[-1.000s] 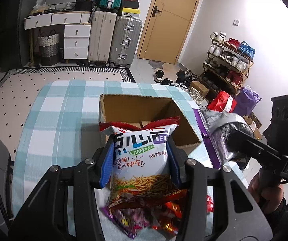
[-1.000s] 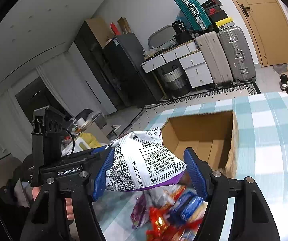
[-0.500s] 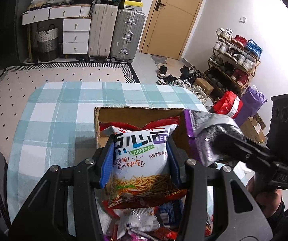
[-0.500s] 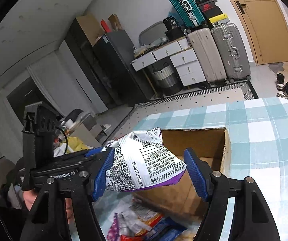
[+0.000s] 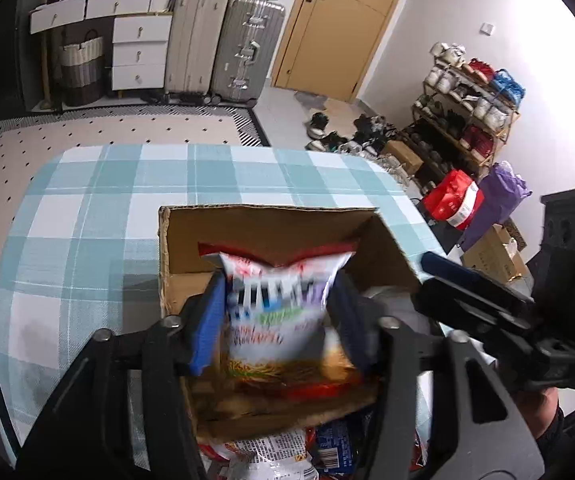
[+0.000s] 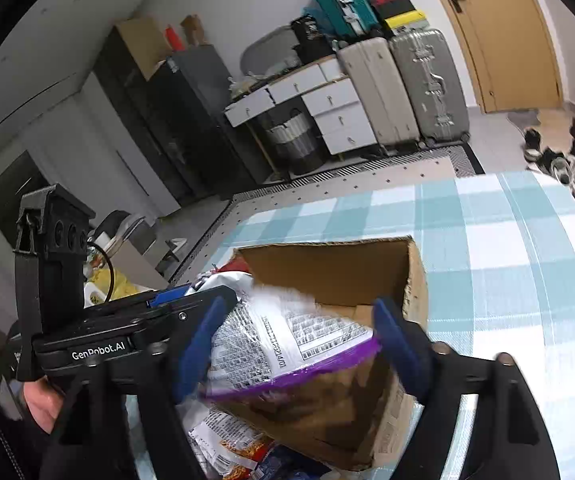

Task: Organize snacks
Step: 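Open both grippers to drop the bags into the box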

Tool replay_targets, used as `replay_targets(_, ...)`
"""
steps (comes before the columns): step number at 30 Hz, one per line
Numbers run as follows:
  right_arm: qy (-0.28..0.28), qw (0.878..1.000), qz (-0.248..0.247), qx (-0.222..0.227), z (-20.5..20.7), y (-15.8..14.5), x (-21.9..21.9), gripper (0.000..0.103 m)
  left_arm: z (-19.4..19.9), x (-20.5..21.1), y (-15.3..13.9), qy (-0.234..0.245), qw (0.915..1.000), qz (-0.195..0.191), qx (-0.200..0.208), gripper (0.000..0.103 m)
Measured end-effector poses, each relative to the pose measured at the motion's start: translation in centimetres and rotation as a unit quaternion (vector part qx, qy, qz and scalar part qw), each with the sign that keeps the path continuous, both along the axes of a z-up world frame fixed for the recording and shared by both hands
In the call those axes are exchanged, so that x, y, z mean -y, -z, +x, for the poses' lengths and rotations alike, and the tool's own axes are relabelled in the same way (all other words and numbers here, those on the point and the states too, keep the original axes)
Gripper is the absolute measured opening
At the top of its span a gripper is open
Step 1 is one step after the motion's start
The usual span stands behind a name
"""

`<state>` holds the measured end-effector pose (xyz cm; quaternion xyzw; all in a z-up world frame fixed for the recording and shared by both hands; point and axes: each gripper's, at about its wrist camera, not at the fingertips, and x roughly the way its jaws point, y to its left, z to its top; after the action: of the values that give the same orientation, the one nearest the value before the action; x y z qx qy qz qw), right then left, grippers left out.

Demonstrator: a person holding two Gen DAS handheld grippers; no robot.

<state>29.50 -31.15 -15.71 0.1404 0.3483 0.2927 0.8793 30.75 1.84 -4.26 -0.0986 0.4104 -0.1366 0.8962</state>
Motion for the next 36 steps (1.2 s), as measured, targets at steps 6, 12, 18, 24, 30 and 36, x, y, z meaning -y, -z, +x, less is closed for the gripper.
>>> replay_targets(6,0.033,0.999,0.001,0.013,-0.5,-0.6,1.6,0.096,-0.8,0.0,-1.2,-0.001,0.9997,0.001,0.025,0.078)
replay_targets(12,0.037,0.999,0.004,0.020,-1.8,-1.7,2.4,0.096,-2.5,-0.3,-2.4,-0.007,0.9996,0.005,0.027,0.078)
replay_targets(18,0.040,0.998,0.006,0.045,-4.3,-3.8,2.9,0.096,-5.8,-0.4,-3.8,-0.018,0.9991,0.013,0.035,0.079)
replay_targets(24,0.039,0.997,-0.002,0.069,-7.4,-5.6,2.8,0.096,-8.8,-0.4,-5.1,-0.029,0.9984,0.027,0.040,0.080)
replay_targets(30,0.048,0.995,-0.019,0.091,-10.5,-6.6,3.2,0.099,-12.2,-0.1,-6.1,-0.036,0.9967,0.048,0.054,0.083)
replay_targets(36,0.045,0.993,-0.032,0.105,-13.5,-7.0,3.4,0.102,-15.5,-0.2,-6.4,-0.045,0.9963,0.049,0.055,0.085)
